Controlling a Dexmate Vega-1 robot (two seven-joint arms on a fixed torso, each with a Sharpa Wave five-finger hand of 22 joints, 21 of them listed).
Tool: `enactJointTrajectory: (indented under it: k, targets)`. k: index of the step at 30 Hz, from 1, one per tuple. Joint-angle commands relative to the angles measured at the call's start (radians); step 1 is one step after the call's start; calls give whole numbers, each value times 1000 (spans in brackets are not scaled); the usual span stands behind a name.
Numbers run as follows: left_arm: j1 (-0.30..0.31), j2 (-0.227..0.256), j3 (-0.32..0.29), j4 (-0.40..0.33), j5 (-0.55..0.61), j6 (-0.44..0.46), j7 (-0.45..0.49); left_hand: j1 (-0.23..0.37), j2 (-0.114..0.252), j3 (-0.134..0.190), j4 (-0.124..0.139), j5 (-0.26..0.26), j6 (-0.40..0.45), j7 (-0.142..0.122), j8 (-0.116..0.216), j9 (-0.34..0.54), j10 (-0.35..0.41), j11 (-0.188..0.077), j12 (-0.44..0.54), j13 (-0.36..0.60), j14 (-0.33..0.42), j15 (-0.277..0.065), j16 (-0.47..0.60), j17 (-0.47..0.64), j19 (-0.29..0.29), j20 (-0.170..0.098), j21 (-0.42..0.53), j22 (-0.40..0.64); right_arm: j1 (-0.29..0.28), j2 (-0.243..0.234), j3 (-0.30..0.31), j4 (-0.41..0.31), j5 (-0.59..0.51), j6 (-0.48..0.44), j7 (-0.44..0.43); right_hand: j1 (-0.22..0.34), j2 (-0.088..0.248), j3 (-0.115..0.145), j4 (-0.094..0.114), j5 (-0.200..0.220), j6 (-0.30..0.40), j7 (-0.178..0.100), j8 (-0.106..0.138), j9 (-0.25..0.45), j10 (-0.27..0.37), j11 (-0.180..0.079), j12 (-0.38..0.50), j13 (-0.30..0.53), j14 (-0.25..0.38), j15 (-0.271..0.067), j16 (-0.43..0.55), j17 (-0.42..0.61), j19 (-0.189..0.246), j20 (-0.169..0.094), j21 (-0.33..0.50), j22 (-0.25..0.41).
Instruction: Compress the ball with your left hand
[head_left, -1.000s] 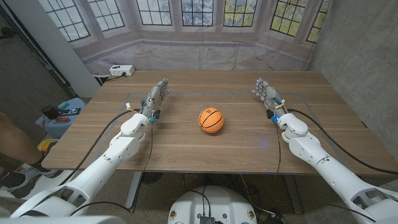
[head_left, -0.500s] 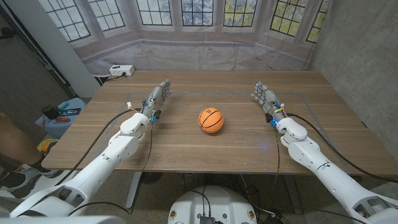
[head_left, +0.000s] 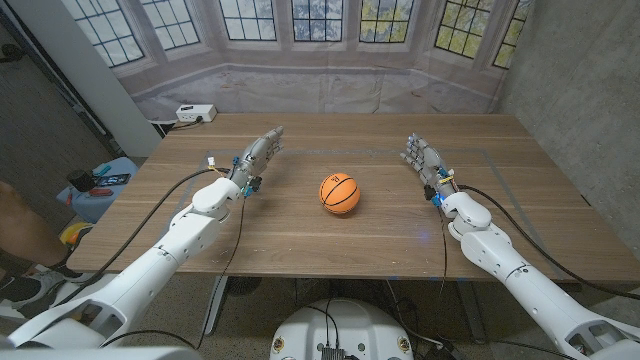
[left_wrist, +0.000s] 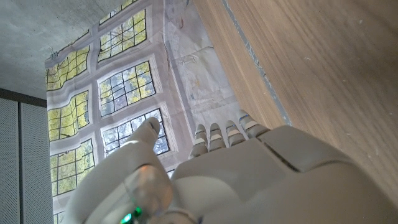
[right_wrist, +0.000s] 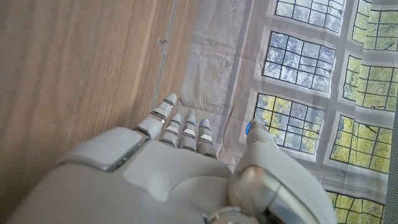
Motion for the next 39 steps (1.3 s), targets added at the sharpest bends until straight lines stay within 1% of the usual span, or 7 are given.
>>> enactJointTrajectory:
  k: [1, 8, 13, 16, 24, 33, 39]
  targets:
    - [28, 55, 8, -93, 46, 17, -1, 17, -2, 6, -17, 7, 5, 0, -1, 4, 9, 0, 1, 2, 4, 10, -1, 5, 8, 7, -5, 1, -4, 1, 1, -3, -14, 12, 3, 8, -3, 8, -5, 3, 7, 0, 5, 4, 1, 6, 4, 4, 4, 7, 9, 2, 5, 3, 5, 3]
    - [41, 77, 3, -120, 66, 14, 4, 33, -6, 10, -39, 9, 5, 1, -2, 5, 8, 1, 0, 3, 3, 9, -1, 5, 12, 7, -11, 1, 11, 9, -3, 14, -23, 20, 7, 9, -3, 8, -6, 3, 8, 0, 5, 4, 0, 7, 4, 4, 3, 9, 9, 2, 6, 7, 5, 3]
    - [44, 84, -3, -119, 72, -1, 0, 45, -9, 13, -55, 10, 10, 4, -1, 5, 11, 0, 0, 3, 6, 10, 0, 5, 15, 9, -16, 1, 25, 17, -9, 32, -28, 29, 14, 10, -4, 8, -6, 3, 8, -1, 5, 4, -1, 8, 4, 4, 3, 11, 9, 1, 7, 9, 5, 3]
    - [44, 101, -3, -131, 94, -6, 0, 58, -18, 15, -75, 12, 13, 5, 1, 5, 12, 0, 0, 3, 7, 12, 0, 5, 21, 10, -20, 1, 36, 25, -12, 50, -32, 39, 21, 10, -4, 8, -7, 3, 9, 0, 4, 4, -2, 7, 4, 4, 3, 11, 9, 1, 7, 9, 5, 3]
    - [56, 136, -7, -180, 119, 5, -4, 83, -34, 15, -110, 14, 1, 8, -4, 6, 3, 6, -4, 4, 0, 16, -3, 6, 24, 18, -34, 1, 44, 32, -11, 73, -29, 57, 34, 10, -4, 9, -8, 3, 10, 0, 4, 4, -3, 8, 5, 4, 3, 11, 10, 1, 8, 10, 5, 3]
    - [58, 169, -1, -221, 145, 11, -27, 99, -47, 13, -131, 13, -16, 13, -8, 6, -12, 13, -8, 5, -10, 23, -4, 6, 22, 25, -46, 2, 39, 26, -4, 69, -24, 73, 46, 10, -5, 9, -8, 3, 11, 0, 4, 4, -4, 7, 6, 4, 5, 9, 11, 1, 10, 13, 6, 3]
    - [53, 185, 7, -235, 159, 14, -50, 105, -54, 11, -137, 12, -19, 17, -8, 6, -14, 18, -8, 5, -12, 29, -4, 6, 22, 26, -51, 2, 39, 22, -3, 63, -27, 72, 47, 11, -5, 9, -9, 3, 11, 4, 4, 4, -3, 6, 6, 4, 5, 10, 11, 1, 12, 13, 6, 3]
